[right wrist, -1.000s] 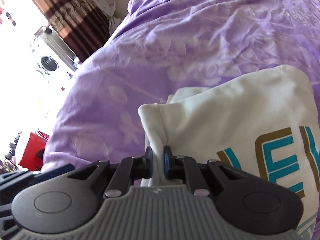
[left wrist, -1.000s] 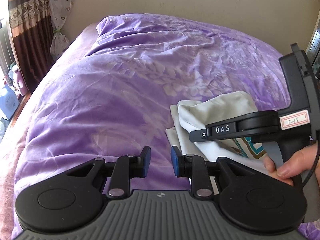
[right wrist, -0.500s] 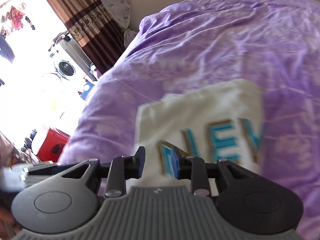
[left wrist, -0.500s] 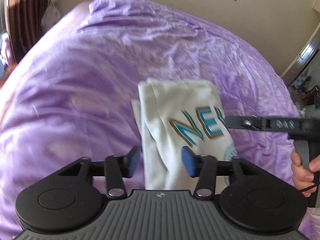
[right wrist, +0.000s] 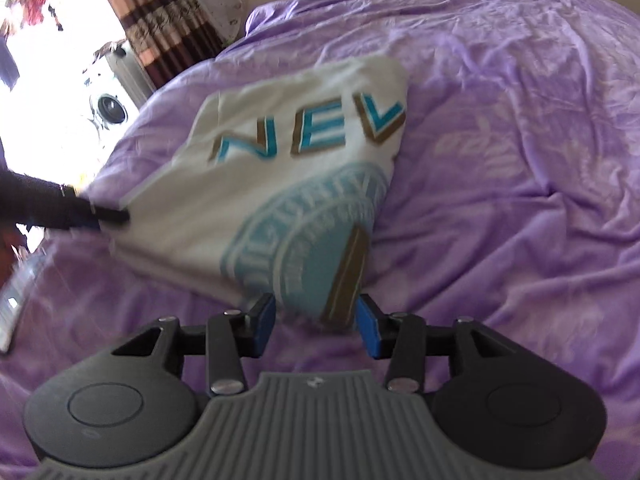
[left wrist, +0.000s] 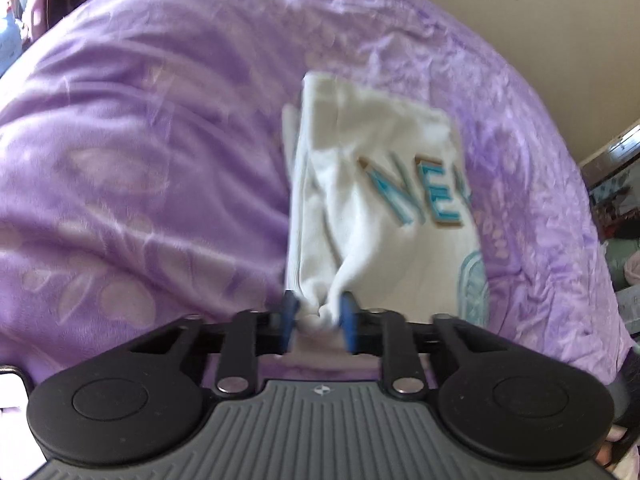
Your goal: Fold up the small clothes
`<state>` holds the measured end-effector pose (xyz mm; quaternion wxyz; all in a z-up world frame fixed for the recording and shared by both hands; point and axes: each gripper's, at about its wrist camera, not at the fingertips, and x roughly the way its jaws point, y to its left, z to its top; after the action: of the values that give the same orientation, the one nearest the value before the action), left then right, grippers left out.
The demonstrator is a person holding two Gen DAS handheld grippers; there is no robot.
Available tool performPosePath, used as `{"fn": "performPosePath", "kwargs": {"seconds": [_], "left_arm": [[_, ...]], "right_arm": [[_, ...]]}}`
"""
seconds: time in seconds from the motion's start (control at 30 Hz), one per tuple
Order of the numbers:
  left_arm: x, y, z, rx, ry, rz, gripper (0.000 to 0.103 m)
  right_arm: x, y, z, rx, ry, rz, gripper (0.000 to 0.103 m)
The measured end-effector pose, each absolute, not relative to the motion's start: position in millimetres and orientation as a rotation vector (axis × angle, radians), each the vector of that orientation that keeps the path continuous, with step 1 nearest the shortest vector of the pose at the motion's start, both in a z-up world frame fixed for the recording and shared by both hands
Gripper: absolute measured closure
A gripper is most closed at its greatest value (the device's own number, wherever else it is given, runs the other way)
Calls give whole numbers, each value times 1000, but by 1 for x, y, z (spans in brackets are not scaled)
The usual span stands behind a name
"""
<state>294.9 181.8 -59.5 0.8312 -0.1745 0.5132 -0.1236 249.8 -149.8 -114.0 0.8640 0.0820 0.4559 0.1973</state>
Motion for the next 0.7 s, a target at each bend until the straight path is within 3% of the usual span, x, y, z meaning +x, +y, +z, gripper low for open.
{"fn": "performPosePath", "kwargs": {"seconds": [0.17,0.37,0.47,0.53,0.7], "left_arm": [[286,171,-25,-349,994,-299,88],[289,178,-27,-364,1025,-255,90],[291,178,-43,-338,1086,-234,90],[291,173,-57,-270,1122,-206,90],[300,167,-94,-154,1201,-142,90]], "right_arm": [[253,-130,-131,110,915,379,59],[258,-138,-137,100,937,280,69],[251,-147,-137,94,937,273,83],[249,-147,-141,85,962,279,103],[252,-160,-164,125,1016,262,103]]}}
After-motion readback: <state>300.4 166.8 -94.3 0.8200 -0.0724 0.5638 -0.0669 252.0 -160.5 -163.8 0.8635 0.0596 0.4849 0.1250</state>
